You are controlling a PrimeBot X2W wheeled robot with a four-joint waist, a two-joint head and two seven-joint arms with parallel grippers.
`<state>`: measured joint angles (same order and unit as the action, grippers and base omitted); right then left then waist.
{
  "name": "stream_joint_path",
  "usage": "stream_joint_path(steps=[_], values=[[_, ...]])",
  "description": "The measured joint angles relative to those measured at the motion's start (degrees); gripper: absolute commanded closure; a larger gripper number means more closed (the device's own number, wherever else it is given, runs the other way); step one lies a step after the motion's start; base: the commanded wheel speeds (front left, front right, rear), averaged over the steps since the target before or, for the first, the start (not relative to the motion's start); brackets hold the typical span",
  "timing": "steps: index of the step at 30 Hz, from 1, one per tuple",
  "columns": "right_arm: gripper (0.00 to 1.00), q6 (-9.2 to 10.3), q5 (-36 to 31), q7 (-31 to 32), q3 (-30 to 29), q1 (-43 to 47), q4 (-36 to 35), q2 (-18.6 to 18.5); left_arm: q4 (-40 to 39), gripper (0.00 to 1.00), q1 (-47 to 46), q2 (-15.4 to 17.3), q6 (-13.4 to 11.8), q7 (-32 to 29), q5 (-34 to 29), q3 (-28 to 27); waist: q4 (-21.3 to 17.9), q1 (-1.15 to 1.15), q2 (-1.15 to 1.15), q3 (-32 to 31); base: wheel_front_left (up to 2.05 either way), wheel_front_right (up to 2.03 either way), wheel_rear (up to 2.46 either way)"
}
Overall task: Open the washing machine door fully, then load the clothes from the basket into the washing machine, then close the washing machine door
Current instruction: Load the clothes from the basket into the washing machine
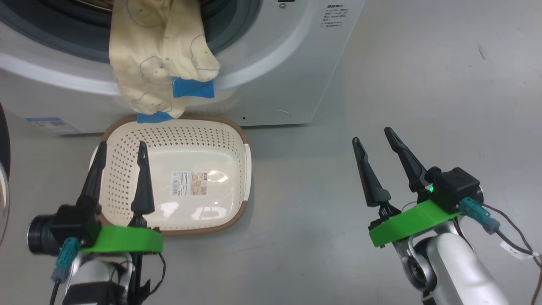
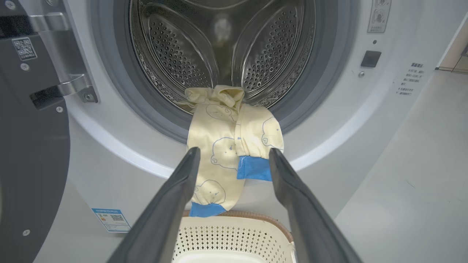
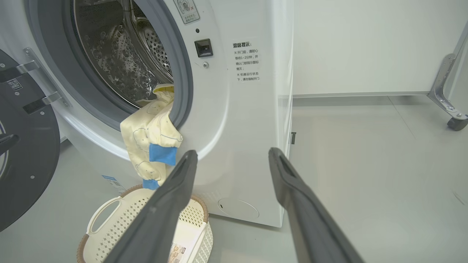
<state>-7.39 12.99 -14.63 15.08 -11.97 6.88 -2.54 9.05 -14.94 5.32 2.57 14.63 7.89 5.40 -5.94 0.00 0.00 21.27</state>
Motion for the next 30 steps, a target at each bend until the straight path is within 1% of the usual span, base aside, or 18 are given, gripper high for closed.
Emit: stream_joint_path(steps=[3, 9, 17, 30], values=[[0.0, 0.0, -0.3, 0.0, 0.0, 0.4, 0.0, 0.0, -1.3, 0.0, 3.3, -0.2, 0.9, 0.0, -0.2, -1.6, -0.6, 0.0, 0.0, -0.4, 0.0, 0.0, 0.0], [0.0, 0.0, -0.4, 0.0, -0.8, 1.8, -0.2, 0.0, -3.2, 0.0, 10.5, -1.2, 1.0, 0.0, -0.2, -5.5, -1.3, 0.0, 0.0, -1.3, 0.0, 0.0, 0.0], [0.0, 0.0, -0.5, 0.0, -2.4, 4.0, -0.2, 0.0, -5.4, 0.0, 14.8, -2.5, 0.9, 0.0, 0.9, -9.3, -1.6, 0.0, 0.0, -2.5, 0.0, 0.0, 0.0], [0.0, 0.0, -0.5, 0.0, -2.6, 4.7, -0.5, 0.0, -5.5, 0.0, 15.8, -2.6, 0.4, 0.0, 2.0, -9.5, -2.5, 0.0, 0.0, -2.8, 0.0, 0.0, 0.0]])
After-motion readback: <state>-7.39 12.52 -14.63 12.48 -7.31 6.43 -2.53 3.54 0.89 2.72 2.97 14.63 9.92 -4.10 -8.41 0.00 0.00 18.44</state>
